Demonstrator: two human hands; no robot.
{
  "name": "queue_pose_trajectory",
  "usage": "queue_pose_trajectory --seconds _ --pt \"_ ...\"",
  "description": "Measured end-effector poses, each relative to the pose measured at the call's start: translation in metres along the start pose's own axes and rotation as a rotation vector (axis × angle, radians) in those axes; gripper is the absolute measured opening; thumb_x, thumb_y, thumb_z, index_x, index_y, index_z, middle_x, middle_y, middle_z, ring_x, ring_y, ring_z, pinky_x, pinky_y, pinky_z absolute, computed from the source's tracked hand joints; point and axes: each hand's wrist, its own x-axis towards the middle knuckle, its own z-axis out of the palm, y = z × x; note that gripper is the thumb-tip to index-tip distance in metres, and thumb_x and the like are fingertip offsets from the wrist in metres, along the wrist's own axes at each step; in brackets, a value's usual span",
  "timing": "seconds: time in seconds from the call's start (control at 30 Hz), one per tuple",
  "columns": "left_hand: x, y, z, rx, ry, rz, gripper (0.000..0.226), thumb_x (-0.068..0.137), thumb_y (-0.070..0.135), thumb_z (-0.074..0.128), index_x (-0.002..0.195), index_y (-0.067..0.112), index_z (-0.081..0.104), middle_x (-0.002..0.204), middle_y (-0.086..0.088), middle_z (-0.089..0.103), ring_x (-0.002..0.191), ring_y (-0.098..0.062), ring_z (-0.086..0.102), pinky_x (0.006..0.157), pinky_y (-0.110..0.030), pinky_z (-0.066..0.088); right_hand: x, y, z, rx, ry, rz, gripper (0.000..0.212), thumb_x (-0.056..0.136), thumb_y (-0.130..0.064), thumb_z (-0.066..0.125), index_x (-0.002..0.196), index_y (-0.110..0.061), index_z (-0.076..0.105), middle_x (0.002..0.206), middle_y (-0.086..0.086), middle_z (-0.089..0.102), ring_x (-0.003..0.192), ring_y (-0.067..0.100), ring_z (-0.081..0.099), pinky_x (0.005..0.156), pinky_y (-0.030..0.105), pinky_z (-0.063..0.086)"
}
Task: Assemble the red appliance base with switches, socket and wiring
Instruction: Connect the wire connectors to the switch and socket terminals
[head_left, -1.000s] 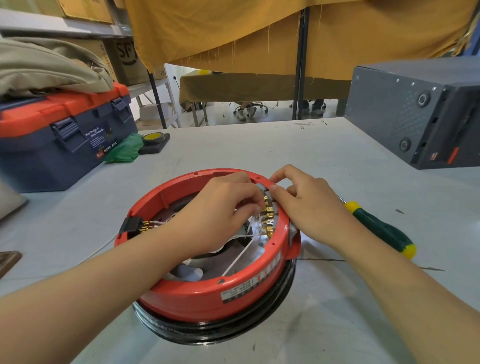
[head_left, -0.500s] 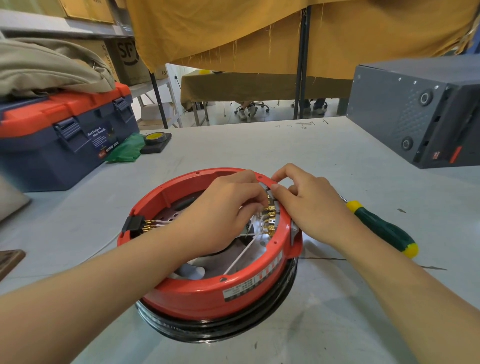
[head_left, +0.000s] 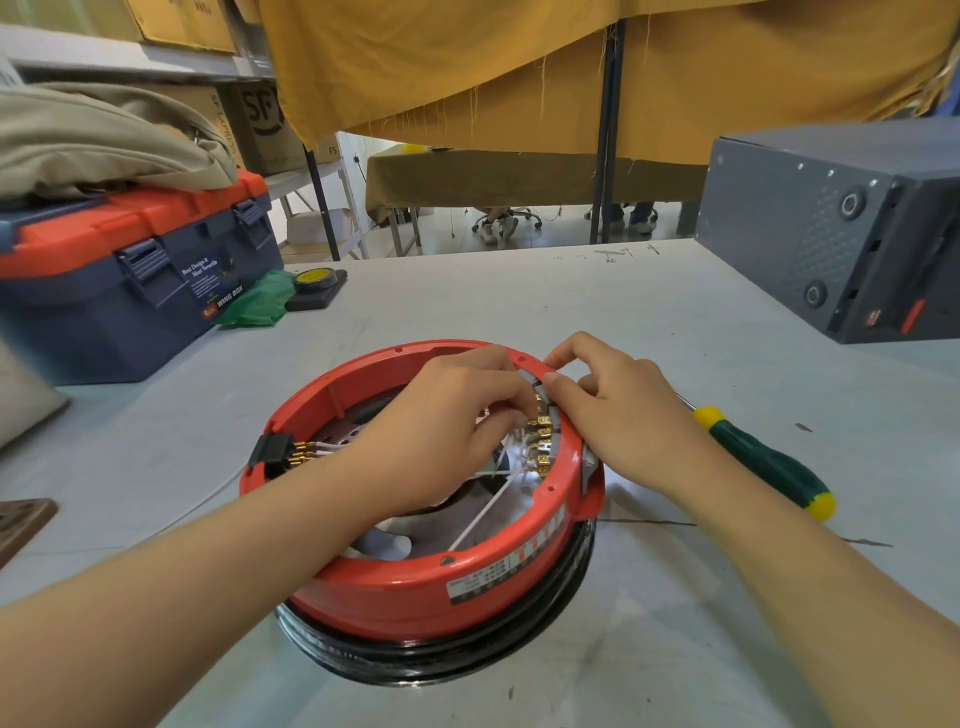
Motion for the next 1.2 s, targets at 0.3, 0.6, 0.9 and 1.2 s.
queue_pose_trajectory --seconds 0.3,0.6,0.9,1.2 --pt "-0.002 -0.001 -0.008 -0.034 0.067 -0.086 0.008 0.081 0.01 0.068 0.082 0.016 0.072 0.083 0.004 0.065 0.077 -0.004 0.058 0.07 -0.007 0.04 0.001 0.005 0.0 -0.022 0.063 -0.012 0.02 0.089 -0.047 0.053 0.098 -0.03 0.058 0.049 -0.007 0.05 0.049 0.007 0.05 0.051 0.025 0.04" --pt "-0.015 -0.012 -0.047 -0.195 0.16 -0.34 0.01 0.084 0.017 0.066 0.09 0.024 0.071 0.086 0.012 0.069 0.079 0.001 0.061 0.071 -0.007 0.045 0.003 0.005 0.0 0.051 0.045 0.033 0.025 0.089 -0.044 0.058 0.108 -0.028 0.061 0.087 -0.009 0.061 0.072 -0.002 0.055 0.054 0.007 0.039" --pt "-0.092 -0.069 -0.061 -0.187 0.378 -0.748 0.036 0.089 -0.007 0.047 0.091 0.022 0.068 0.097 0.002 0.069 0.086 0.002 0.06 0.067 -0.005 0.04 0.003 0.01 0.001 0.265 0.097 0.114 0.021 0.088 -0.029 0.063 0.108 -0.028 0.07 0.105 0.0 0.07 0.092 0.016 0.065 0.08 0.029 0.05" --pt "-0.138 -0.109 -0.052 0.169 -0.085 -0.774 0.036 0.095 0.016 0.048 0.131 0.02 0.055 0.145 0.006 0.042 0.133 -0.013 0.039 0.108 -0.019 0.022 0.004 0.012 0.001 0.297 0.083 0.153 0.016 0.088 -0.031 0.064 0.103 -0.031 0.071 0.096 -0.009 0.071 0.079 0.007 0.064 0.059 0.021 0.04"
